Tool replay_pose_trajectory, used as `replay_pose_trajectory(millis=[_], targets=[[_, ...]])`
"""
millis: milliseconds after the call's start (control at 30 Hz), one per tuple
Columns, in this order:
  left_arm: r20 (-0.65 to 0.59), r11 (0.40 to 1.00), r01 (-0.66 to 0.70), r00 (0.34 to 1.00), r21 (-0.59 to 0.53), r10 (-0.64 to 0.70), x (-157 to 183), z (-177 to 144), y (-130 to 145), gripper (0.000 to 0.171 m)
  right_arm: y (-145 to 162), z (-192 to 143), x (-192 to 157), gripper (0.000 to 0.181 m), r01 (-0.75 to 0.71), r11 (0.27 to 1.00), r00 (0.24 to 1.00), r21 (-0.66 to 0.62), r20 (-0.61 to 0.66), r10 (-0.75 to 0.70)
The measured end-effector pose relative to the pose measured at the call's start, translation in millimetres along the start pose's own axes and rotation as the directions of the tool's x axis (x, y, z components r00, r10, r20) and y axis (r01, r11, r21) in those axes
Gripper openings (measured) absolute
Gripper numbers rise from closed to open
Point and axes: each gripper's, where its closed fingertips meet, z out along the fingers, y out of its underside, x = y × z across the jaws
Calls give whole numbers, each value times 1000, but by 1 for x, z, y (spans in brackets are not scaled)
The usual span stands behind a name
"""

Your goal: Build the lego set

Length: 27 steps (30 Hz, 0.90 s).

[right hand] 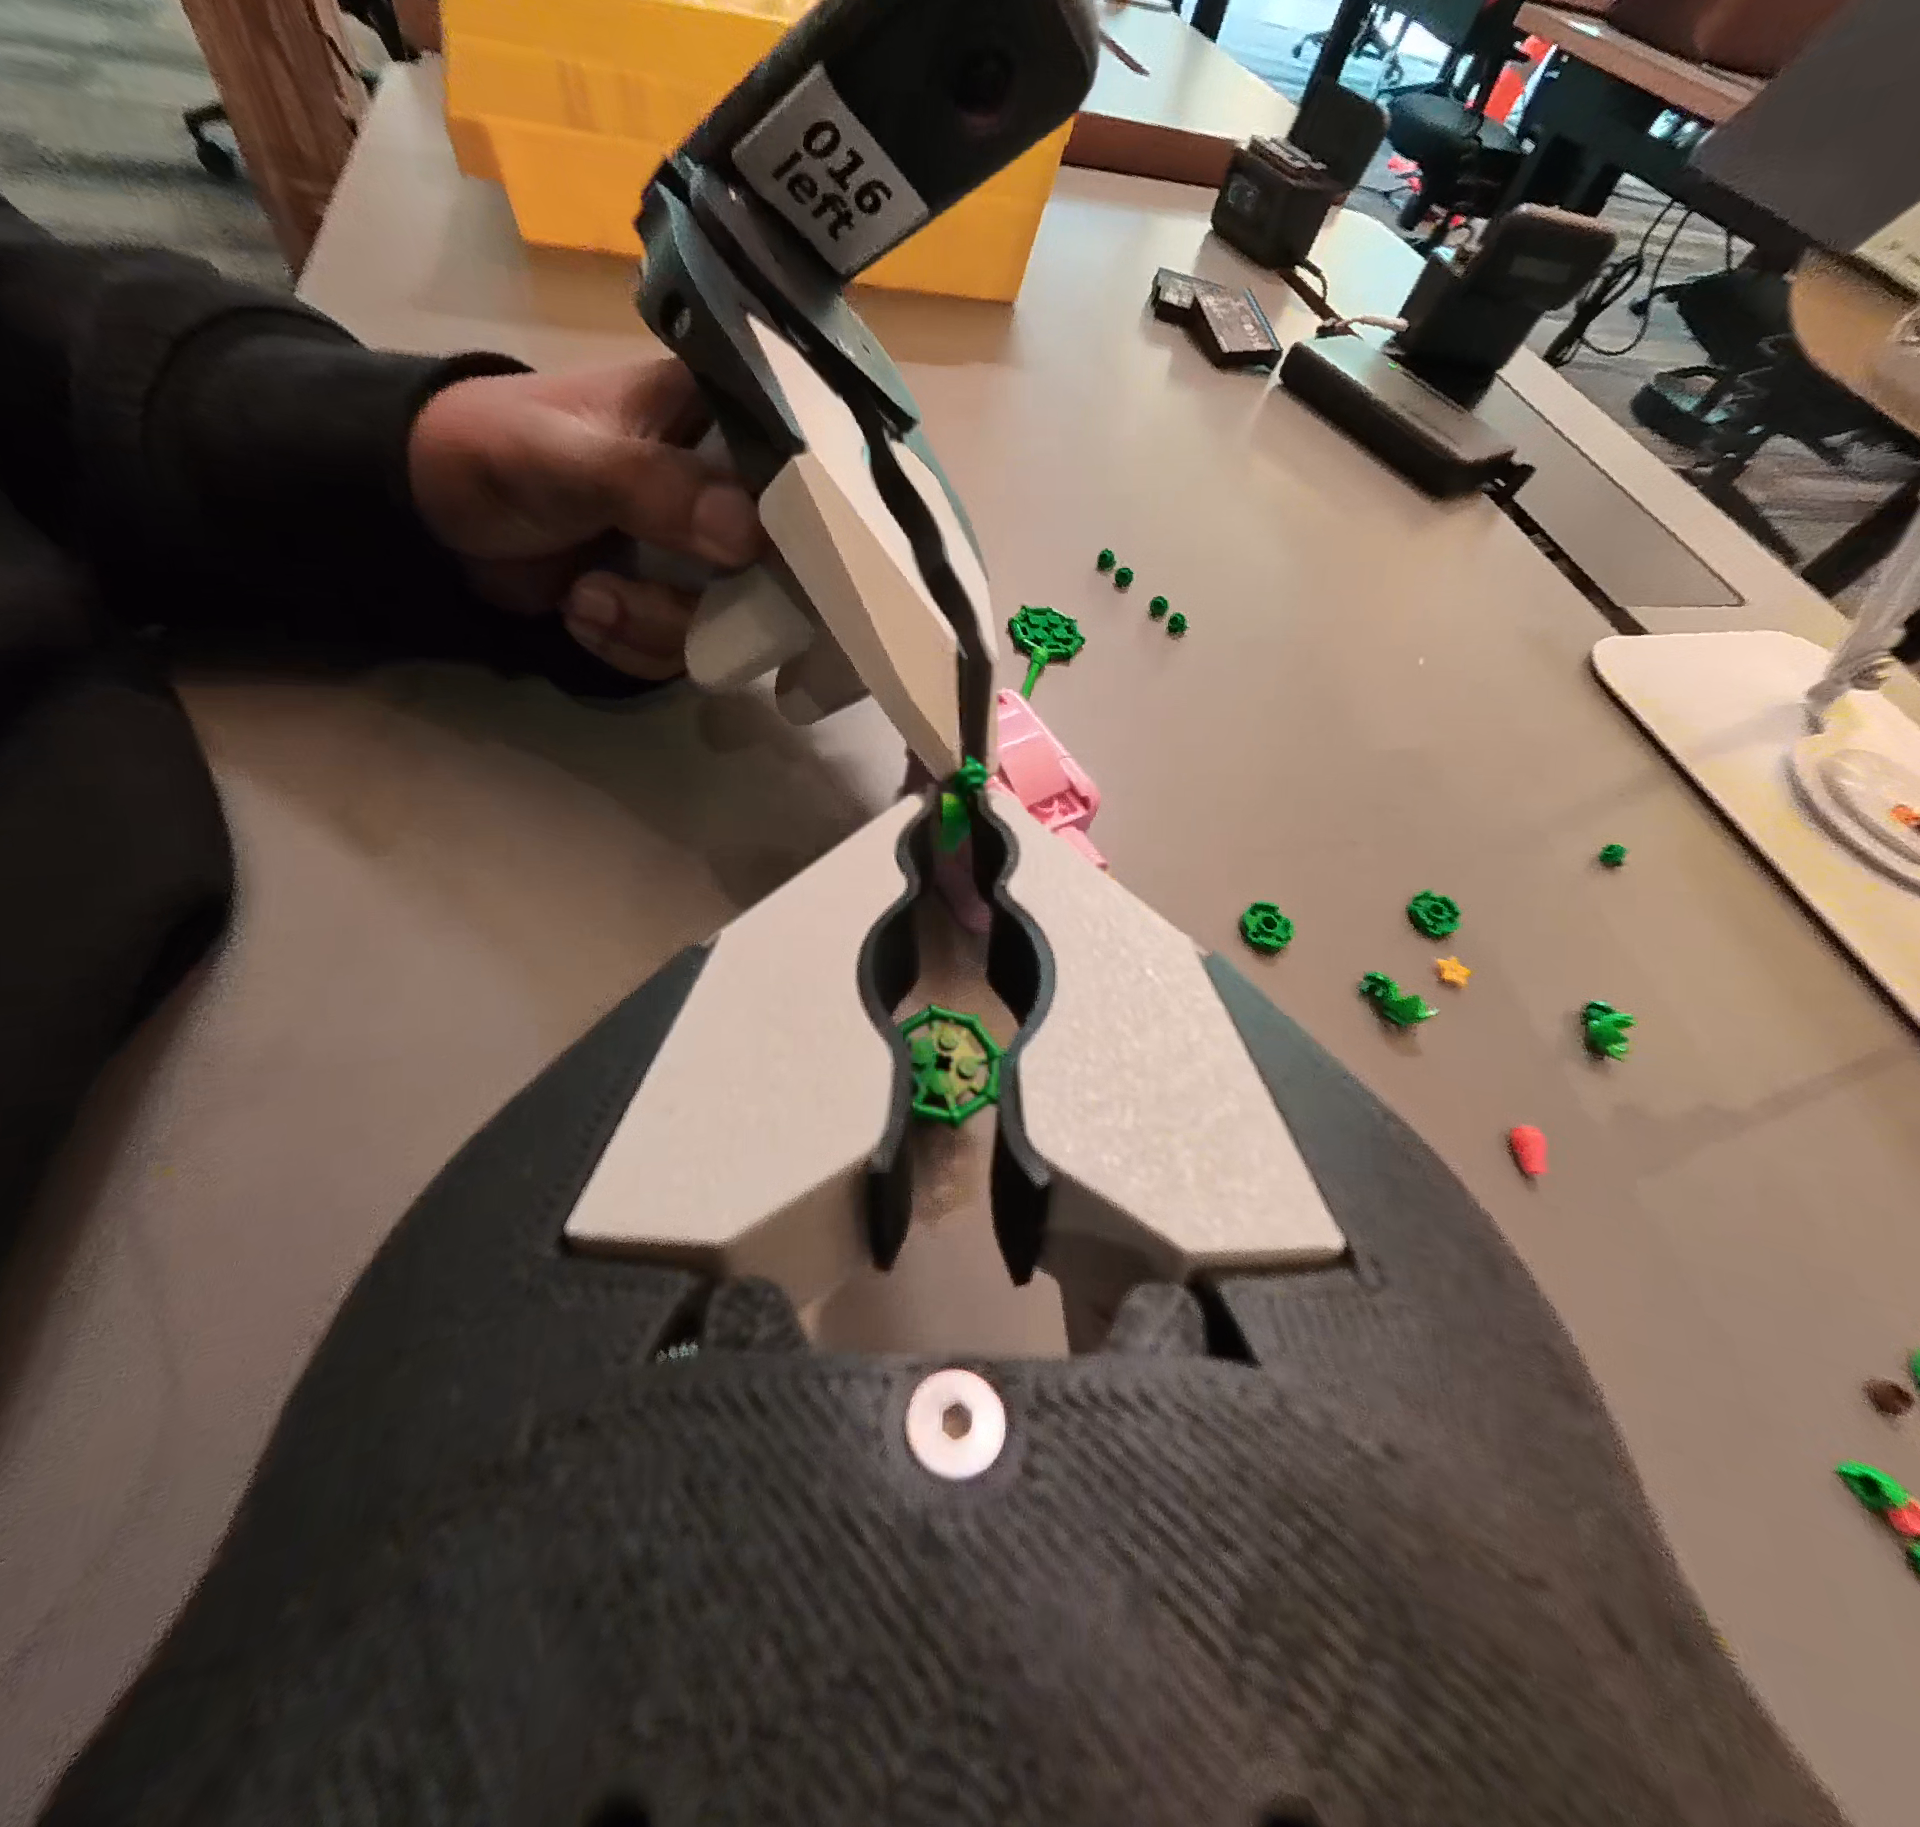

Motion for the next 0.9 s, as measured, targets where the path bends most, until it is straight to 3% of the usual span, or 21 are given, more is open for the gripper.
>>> replay_pose_trajectory(millis=[233,467,900], targets=[[4,1000,-17,1000,25,17,1,-3,-5,0,12,-8,19,3,-8,999,997,-42,-76,5],[-12,1000,-20,1000,24,20,2,-3,-5,0,94,-30,36,4,-169,916,986,-363,-54,160],[-12,999,-23,1000,23,24,1,-3,-5,0,110,-38,31,11,-184,885,982,-427,-38,185]])
